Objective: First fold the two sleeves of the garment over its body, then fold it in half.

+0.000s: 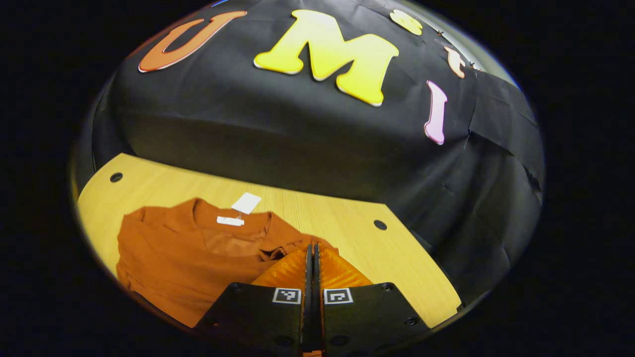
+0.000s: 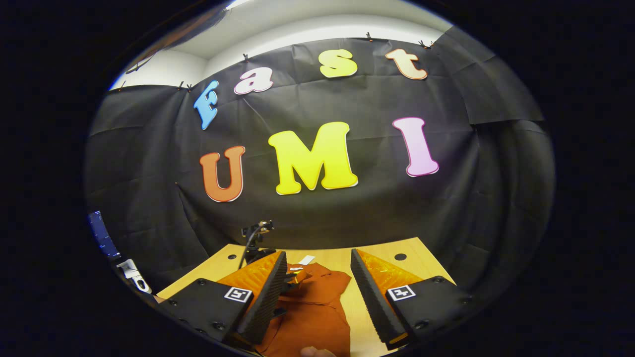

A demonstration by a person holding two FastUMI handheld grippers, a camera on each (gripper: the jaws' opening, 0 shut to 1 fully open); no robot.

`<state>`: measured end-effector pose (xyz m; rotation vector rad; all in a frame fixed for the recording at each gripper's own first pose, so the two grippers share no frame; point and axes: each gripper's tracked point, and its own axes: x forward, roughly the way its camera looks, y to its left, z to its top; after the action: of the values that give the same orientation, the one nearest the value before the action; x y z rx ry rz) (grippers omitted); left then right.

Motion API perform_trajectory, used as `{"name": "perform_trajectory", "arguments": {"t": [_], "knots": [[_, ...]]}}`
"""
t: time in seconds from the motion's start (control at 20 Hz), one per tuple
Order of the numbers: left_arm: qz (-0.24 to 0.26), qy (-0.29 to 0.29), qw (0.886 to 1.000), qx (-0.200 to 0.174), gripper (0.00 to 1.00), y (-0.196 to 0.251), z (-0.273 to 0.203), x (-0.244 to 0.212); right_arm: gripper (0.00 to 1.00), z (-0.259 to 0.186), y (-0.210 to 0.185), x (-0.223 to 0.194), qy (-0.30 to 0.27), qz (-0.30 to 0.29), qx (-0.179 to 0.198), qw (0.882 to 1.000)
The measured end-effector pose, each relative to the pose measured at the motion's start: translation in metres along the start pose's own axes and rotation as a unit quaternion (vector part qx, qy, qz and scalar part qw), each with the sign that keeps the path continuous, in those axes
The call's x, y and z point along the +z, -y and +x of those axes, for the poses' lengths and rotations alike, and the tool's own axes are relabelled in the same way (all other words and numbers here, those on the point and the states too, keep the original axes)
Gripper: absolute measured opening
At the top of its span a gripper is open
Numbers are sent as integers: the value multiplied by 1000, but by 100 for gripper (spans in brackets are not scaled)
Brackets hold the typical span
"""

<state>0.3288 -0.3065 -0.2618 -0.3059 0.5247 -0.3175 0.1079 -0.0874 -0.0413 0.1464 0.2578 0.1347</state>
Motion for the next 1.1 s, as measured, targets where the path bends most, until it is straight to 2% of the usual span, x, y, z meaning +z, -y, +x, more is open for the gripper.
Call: {"name": "perform_trajectory", "arguments": {"t": [0.15, 0.35, 0.45, 0.5, 0.55, 0.6, 0.65, 0.75, 0.85, 1.1], "knots": [[5, -35, 999, 6, 3, 10, 13, -38, 83, 0, 15, -7, -11, -1, -14, 1000], [10, -58, 998, 28, 3, 3, 21, -67, 83, -2, 23, -10, -12, 10, -24, 1000], [13, -70, 997, 26, 5, 4, 21, -75, 83, -3, 24, -11, -13, 5, -26, 1000], [11, -76, 997, 20, 8, 6, 18, -77, 83, -4, 24, -11, -13, 0, -28, 1000], [10, -78, 997, 17, 18, 8, 17, -77, 80, -4, 23, -10, -12, -5, -27, 1000], [14, -75, 997, 22, 39, 6, 12, -74, 83, -5, 21, -8, -10, -9, -27, 1000], [24, -71, 997, 28, 32, 3, 6, -69, 83, -4, 19, -7, -7, -13, -26, 1000], [42, -51, 997, 41, 60, -8, -7, -52, 84, -5, 12, -5, -1, -23, -23, 999], [49, -29, 997, 42, 100, -17, -32, -33, 84, -7, 5, -1, 7, -35, -18, 999], [97, 48, 993, 36, 98, -57, -138, 31, 83, -13, -14, 6, 25, -48, -9, 998]]}}
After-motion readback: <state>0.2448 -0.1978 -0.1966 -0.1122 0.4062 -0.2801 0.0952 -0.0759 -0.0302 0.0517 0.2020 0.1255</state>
